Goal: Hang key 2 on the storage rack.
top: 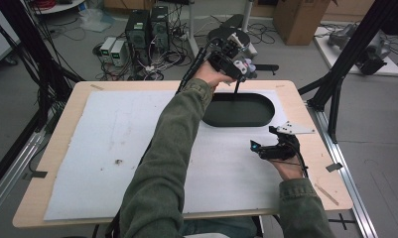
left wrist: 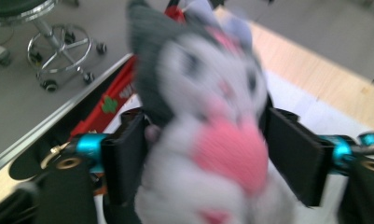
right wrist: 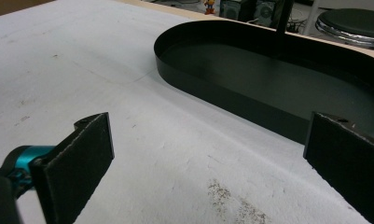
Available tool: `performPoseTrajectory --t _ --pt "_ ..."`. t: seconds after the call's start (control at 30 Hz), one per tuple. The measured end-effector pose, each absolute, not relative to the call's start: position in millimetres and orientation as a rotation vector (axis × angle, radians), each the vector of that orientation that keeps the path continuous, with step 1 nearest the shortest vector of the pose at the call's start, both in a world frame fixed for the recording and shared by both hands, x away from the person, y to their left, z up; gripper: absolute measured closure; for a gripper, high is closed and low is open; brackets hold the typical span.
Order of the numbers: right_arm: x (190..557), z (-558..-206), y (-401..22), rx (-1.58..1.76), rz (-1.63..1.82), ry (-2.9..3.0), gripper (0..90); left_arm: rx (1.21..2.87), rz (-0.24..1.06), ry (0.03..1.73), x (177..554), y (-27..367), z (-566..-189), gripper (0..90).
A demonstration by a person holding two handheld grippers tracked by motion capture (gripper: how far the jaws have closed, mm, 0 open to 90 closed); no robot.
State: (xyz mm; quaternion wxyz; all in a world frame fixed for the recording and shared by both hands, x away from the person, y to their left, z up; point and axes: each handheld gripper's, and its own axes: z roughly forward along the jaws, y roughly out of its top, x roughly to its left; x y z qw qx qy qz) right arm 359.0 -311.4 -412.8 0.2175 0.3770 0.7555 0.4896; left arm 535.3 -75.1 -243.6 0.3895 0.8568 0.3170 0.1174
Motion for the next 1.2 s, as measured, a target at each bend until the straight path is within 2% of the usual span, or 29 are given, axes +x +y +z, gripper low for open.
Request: performPoseTrajectory --t 0.13,0.17,0.53,0.8,0.9,0.93,1.2 --pt "358.3 -412.9 -310.8 1.04 1.35 2.098 0.5 2.136 0.293 0.798 533.0 -66.9 -236.9 14.4" --pt "358.2 -412.9 -310.6 1.043 1.35 2.1 0.5 2.133 0.3 0.797 532.3 -64.3 -235.9 13.5" --pt "358.4 -413.1 -310.1 1.034 1.345 2.099 0.5 2.112 0.313 0.818 519.5 -22.8 -247.7 11.6" --pt "358.1 -413.3 -309.3 1.034 1.339 2.106 0.5 2.096 0.337 0.816 506.7 5.7 -256.8 7.0" --pt "357.6 -413.1 -309.2 1.038 1.34 2.105 0.5 2.11 0.323 0.81 501.6 12.4 -259.0 5.2" --pt "357.3 -412.9 -309.2 1.042 1.34 2.105 0.5 2.112 0.303 0.801 499.9 14.6 -259.5 2.1" --pt "356.7 -412.7 -309.3 1.041 1.335 2.106 0.5 2.114 0.284 0.779 485.3 29.9 -266.4 1.7"
